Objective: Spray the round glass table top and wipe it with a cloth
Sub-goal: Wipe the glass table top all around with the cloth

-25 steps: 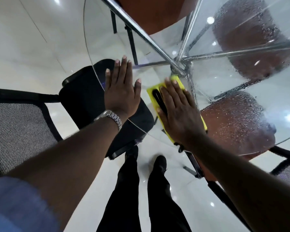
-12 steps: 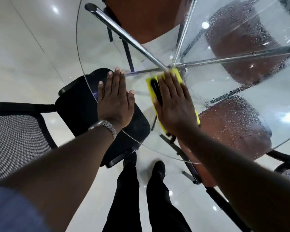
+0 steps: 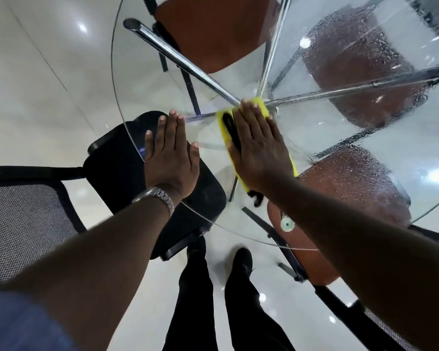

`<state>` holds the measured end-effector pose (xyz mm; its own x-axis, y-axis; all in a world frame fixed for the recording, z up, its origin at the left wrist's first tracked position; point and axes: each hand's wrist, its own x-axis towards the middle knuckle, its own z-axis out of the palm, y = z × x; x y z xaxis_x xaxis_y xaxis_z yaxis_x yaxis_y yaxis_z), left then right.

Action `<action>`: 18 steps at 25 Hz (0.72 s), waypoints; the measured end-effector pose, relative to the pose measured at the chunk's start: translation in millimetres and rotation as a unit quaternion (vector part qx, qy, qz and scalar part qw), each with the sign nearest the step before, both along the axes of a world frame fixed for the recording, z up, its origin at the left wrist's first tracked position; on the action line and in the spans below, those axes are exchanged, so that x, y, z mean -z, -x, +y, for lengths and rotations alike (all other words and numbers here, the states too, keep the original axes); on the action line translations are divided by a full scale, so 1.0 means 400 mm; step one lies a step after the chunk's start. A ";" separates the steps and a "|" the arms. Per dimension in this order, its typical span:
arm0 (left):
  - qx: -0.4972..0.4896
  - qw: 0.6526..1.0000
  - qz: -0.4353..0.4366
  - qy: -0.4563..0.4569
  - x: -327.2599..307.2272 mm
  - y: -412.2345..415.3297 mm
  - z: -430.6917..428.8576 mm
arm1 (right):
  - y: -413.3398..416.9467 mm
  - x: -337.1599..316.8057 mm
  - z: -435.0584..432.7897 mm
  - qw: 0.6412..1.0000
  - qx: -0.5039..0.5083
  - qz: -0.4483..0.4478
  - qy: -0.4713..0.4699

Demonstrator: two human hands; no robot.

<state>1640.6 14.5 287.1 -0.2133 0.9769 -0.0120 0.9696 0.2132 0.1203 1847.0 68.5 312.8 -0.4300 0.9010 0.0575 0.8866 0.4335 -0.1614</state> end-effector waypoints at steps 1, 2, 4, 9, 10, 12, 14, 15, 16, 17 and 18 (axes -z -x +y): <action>-0.002 1.000 0.001 0.003 -0.002 -0.001 0.001 | -0.048 -0.001 -0.036 0.998 -0.055 -0.012 -0.008; -0.004 1.000 0.005 0.006 -0.004 -0.004 0.000 | -0.091 -0.006 -0.062 0.994 -0.110 -0.024 -0.007; -0.002 1.000 0.009 0.006 -0.006 -0.007 -0.001 | -0.128 -0.013 -0.045 0.980 -0.193 -0.043 -0.011; 0.000 1.000 0.016 -0.020 0.006 -0.002 0.002 | 0.033 0.008 0.205 0.991 -0.092 -0.002 -0.100; 0.000 1.000 0.011 -0.021 0.004 -0.003 0.001 | 0.066 -0.001 0.209 0.995 0.016 0.029 -0.089; 0.004 1.000 0.002 -0.013 -0.001 -0.004 0.000 | 0.105 -0.002 0.127 0.977 0.196 0.079 -0.016; 0.003 1.000 -0.005 -0.005 -0.012 -0.002 0.000 | 0.085 -0.007 0.016 0.990 0.129 0.051 0.001; 0.005 1.000 -0.007 -0.004 -0.014 -0.002 0.003 | 0.047 -0.008 -0.012 0.999 0.024 0.023 0.000; 0.006 1.000 -0.008 -0.001 -0.015 -0.001 0.001 | -0.004 -0.018 -0.001 0.996 -0.088 -0.012 -0.002; 0.007 1.000 -0.009 0.000 -0.008 0.002 -0.001 | -0.054 -0.020 0.036 0.989 -0.145 -0.031 -0.022; 0.012 1.000 -0.010 0.000 0.001 0.004 -0.001 | -0.082 -0.013 0.072 0.992 -0.115 -0.031 -0.046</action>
<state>1638.9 14.1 286.8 -0.1905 0.9816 -0.0160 0.9715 0.1909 0.1404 1880.0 97.4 318.1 -0.6288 0.7708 0.1025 0.7695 0.6358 -0.0603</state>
